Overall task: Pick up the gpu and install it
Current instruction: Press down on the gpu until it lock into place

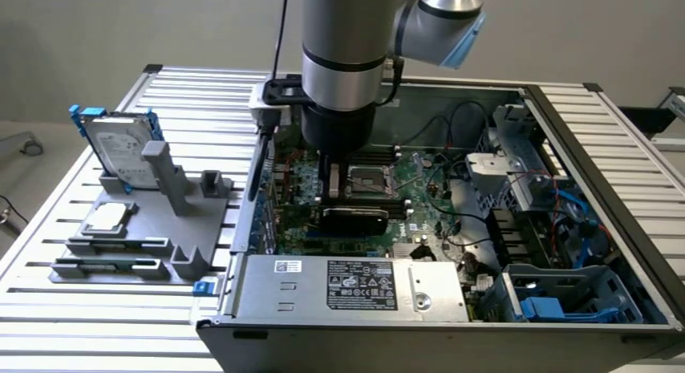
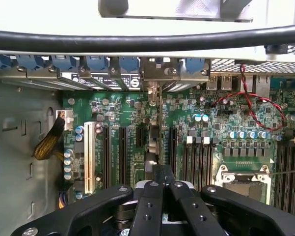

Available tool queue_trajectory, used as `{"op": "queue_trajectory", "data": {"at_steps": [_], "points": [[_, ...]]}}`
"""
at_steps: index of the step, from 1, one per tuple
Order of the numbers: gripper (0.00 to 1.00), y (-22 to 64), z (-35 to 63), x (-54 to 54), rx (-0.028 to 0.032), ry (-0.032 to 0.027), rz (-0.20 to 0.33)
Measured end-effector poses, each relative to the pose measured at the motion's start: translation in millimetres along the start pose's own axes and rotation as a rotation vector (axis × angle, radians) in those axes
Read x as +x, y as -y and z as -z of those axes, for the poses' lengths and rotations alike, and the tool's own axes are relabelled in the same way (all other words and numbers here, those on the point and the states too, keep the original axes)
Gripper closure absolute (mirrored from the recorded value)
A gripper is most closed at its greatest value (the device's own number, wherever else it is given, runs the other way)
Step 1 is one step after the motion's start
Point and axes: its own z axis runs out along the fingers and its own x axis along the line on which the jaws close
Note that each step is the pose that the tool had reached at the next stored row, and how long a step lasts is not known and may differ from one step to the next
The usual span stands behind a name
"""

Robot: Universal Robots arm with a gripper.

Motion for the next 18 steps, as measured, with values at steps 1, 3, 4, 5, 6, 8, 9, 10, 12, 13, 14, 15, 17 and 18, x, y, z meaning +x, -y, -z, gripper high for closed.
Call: {"op": "queue_trajectory", "data": {"at_steps": [1,3,4,5,6,8,9,10,12,13,14,15,17,18], "points": [[0.89,0.0,-0.5,-0.1,0.0000,0.0000,0.000],[0.89,0.0,-1.4,-0.6,0.0000,-0.0001,0.000],[0.89,0.0,-1.9,-1.0,0.0000,0.0001,0.000],[0.89,0.0,-2.5,-1.5,0.0000,0.0001,0.000],[0.89,0.1,-3.1,-2.0,0.0000,0.0001,0.000],[0.89,0.2,-4.2,-2.8,0.0000,0.0001,0.000],[0.89,0.2,-4.7,-3.1,0.0000,0.0001,0.000],[0.89,0.2,-5.1,-3.3,0.0001,0.0002,0.000],[0.89,0.2,-5.8,-3.5,-0.0001,0.0000,0.000],[0.89,0.3,-6.3,-3.5,0.0000,0.0000,0.000],[0.89,0.3,-6.8,-3.6,-0.0001,0.0000,0.000],[0.89,0.3,-7.2,-3.6,-0.0002,-0.0002,0.000],[0.89,0.3,-8.0,-3.6,-0.0002,-0.0003,0.000],[0.89,0.3,-8.5,-3.7,-0.0002,-0.0004,0.000]]}}
